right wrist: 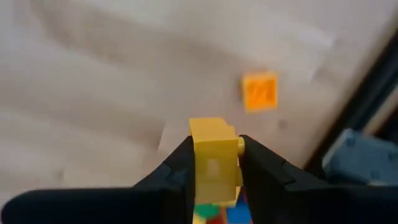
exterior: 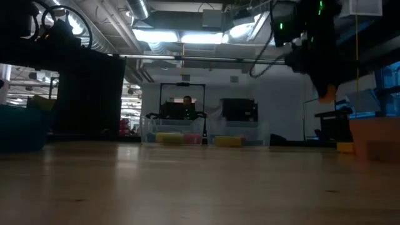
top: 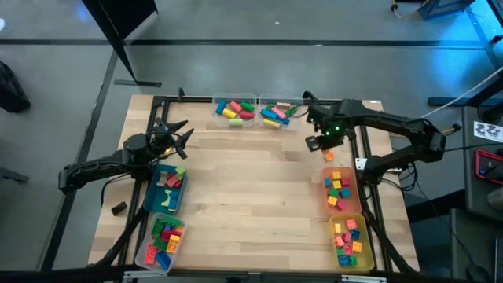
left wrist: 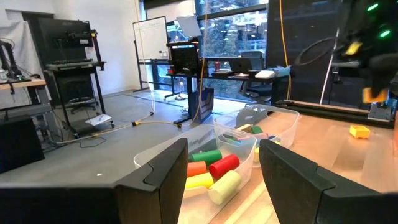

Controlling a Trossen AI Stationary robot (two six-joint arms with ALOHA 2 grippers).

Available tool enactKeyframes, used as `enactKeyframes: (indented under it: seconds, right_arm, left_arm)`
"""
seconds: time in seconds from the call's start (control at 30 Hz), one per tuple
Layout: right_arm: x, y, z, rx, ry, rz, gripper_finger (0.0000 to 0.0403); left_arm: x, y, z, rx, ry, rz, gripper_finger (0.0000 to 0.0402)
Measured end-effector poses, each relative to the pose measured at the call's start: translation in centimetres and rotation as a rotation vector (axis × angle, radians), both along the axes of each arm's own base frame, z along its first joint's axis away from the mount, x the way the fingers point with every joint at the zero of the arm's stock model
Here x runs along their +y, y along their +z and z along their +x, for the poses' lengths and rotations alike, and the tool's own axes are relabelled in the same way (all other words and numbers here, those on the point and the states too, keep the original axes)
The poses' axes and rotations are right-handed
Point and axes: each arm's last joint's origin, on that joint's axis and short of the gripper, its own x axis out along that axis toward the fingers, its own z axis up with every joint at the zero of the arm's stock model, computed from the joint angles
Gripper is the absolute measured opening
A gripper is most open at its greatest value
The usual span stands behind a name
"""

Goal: Sort blocks by size
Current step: Put the yellow game piece into the yellow bin

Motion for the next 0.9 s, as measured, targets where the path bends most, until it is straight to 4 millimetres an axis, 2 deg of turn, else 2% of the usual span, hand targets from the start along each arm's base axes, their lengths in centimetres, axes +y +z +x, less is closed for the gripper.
enactKeyframes:
  seconds: [0.17,0.3,0.6,0.9]
  right_arm:
    - [4.4,2.8,1.2,0.030,0.028,0.057,0.0096]
    - [8.3,3.8,1.6,0.062,0.041,0.104,0.0096]
    - [17.7,4.0,0.2,0.159,0.056,0.216,0.0103]
    - [26.2,3.8,-2.4,0.099,0.050,0.274,0.0105]
  left_arm:
    - [0.0,0.0,0.0,0.000,0.000,0.000,0.0184]
    - [0.0,0.0,0.0,0.000,0.000,0.000,0.0184]
    - [0.0,0.0,0.0,0.000,0.000,0.000,0.0184]
    - [0.0,0.0,0.0,0.000,0.000,0.000,0.0184]
